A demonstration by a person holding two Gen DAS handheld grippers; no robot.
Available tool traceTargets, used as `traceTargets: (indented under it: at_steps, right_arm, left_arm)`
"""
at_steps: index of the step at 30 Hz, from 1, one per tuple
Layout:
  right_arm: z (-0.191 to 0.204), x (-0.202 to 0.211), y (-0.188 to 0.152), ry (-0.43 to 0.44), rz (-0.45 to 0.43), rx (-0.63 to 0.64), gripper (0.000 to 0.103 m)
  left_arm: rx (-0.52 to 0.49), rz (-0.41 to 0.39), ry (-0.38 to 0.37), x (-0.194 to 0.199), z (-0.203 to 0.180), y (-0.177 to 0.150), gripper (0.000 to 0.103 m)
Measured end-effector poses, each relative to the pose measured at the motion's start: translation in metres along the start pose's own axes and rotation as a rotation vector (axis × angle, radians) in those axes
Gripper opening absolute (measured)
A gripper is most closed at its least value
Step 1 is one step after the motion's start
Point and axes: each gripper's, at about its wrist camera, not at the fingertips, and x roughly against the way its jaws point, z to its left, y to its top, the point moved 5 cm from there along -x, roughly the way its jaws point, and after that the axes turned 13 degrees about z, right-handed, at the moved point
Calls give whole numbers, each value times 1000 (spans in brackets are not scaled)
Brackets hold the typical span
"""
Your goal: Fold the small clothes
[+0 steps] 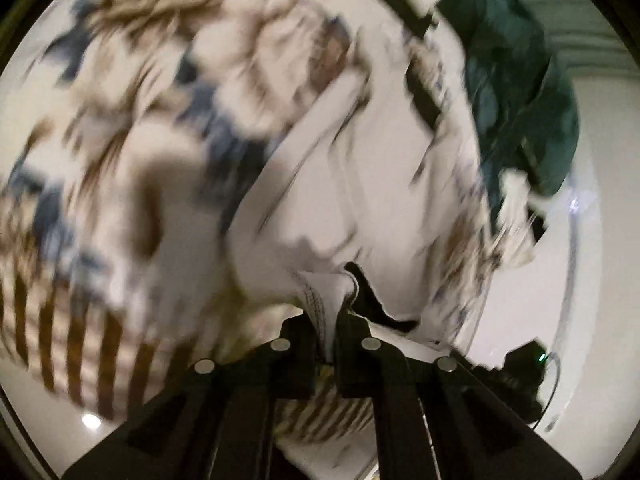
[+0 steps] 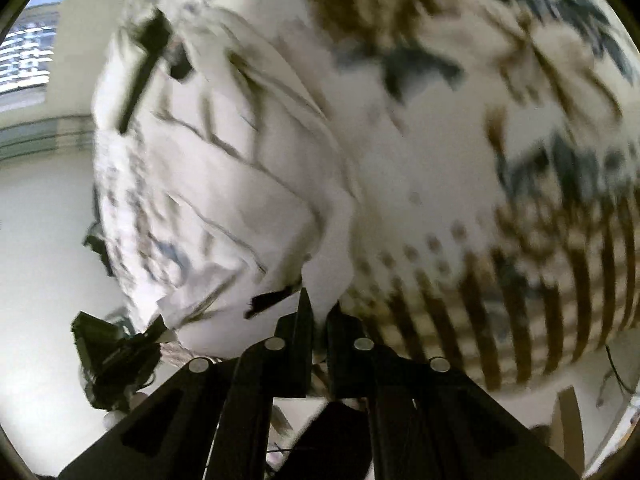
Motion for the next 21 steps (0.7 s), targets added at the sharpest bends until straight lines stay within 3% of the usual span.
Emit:
traceTargets:
  at_steps: [3, 5, 8, 9, 10, 11, 12, 15, 19, 21]
  right_arm:
    - [29, 15, 37, 23, -79, 26, 5]
    - [36, 28, 71, 22, -134, 49, 5]
    - [53, 12, 114, 78, -145, 8, 10]
    - [55, 8, 123, 101, -126, -12, 18]
    - [58, 7, 127, 118, -128, -18, 24]
    - [59, 12, 128, 111, -151, -8, 41]
    - [56, 23, 126, 74, -180, 22, 46]
    - [49, 33, 120, -45, -206, 62, 47]
    - [68, -14, 134, -141, -160, 93, 47]
    - [75, -31, 146, -178, -146, 123, 47]
  left_arm:
    - [-7, -45, -7, -15, -11, 64, 6]
    - [1, -29, -62, -27, -10, 93, 11]
    - [20, -33, -62, -24, -13, 112, 42]
    - [14, -60, -79, -16, -12, 111, 57]
    - [9, -83, -72, -9, -10, 106, 62]
    - [5, -105, -48, -7, -15, 106, 63]
    - [-9, -115, -26, -4, -13, 104, 63]
    - [-62, -110, 86, -14, -14, 110, 63]
    - [-135, -48, 232, -48, -16, 126, 63]
    - [-184, -20, 253, -64, -21, 132, 62]
